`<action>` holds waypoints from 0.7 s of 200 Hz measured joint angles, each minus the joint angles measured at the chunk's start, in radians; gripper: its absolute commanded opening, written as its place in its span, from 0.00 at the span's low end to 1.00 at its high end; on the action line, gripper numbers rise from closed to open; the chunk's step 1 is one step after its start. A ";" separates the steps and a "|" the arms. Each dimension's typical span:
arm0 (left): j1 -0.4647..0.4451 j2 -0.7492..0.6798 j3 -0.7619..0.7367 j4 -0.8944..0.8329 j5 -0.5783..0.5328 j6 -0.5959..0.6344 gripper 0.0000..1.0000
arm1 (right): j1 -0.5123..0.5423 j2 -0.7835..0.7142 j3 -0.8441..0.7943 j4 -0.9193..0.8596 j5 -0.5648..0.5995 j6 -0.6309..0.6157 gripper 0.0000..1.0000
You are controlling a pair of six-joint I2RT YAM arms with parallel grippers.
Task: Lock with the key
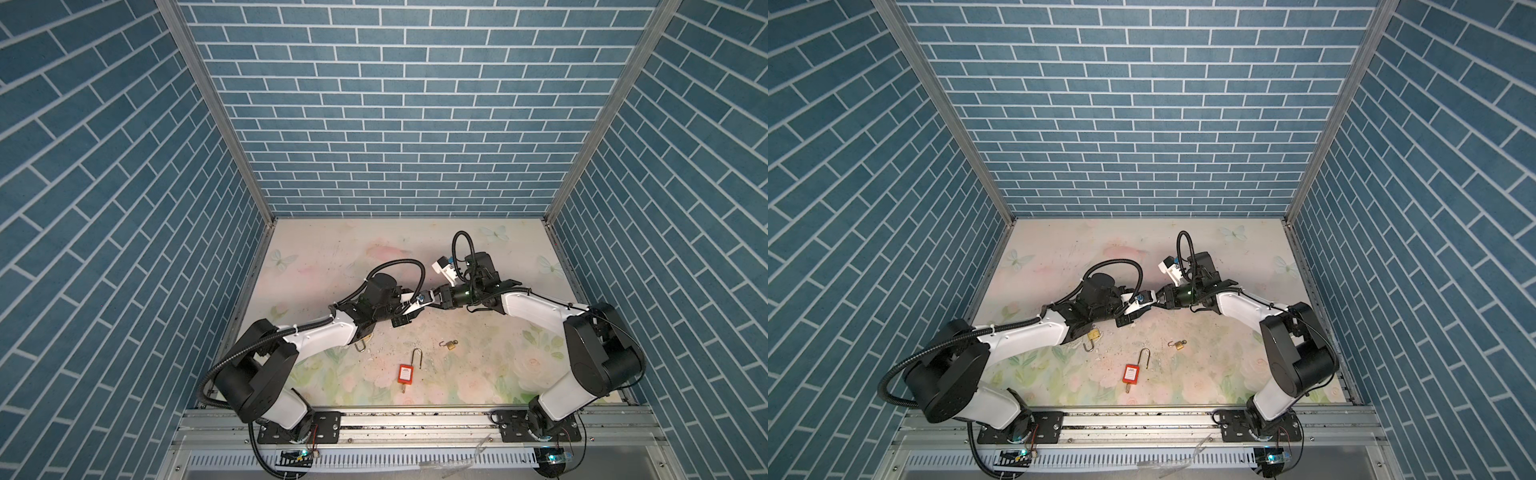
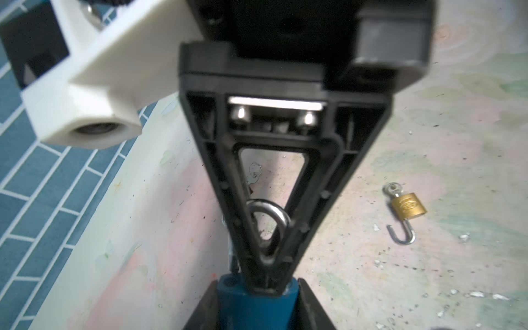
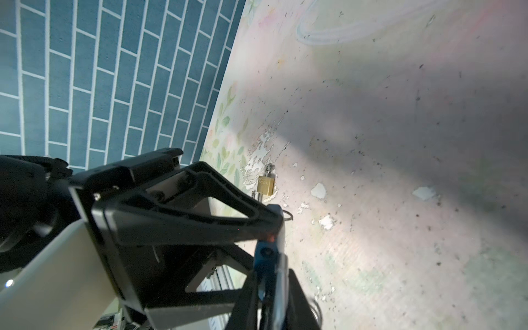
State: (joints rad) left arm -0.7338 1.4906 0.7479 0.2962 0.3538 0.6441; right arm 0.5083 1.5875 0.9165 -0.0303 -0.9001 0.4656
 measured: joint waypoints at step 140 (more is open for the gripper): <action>-0.013 -0.082 -0.062 -0.032 -0.005 0.042 0.00 | -0.057 -0.194 -0.036 -0.177 0.029 -0.026 0.49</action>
State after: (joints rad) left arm -0.7467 1.4082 0.6857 0.2646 0.3489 0.6865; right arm 0.4515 1.3937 0.8803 -0.2070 -0.8715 0.4397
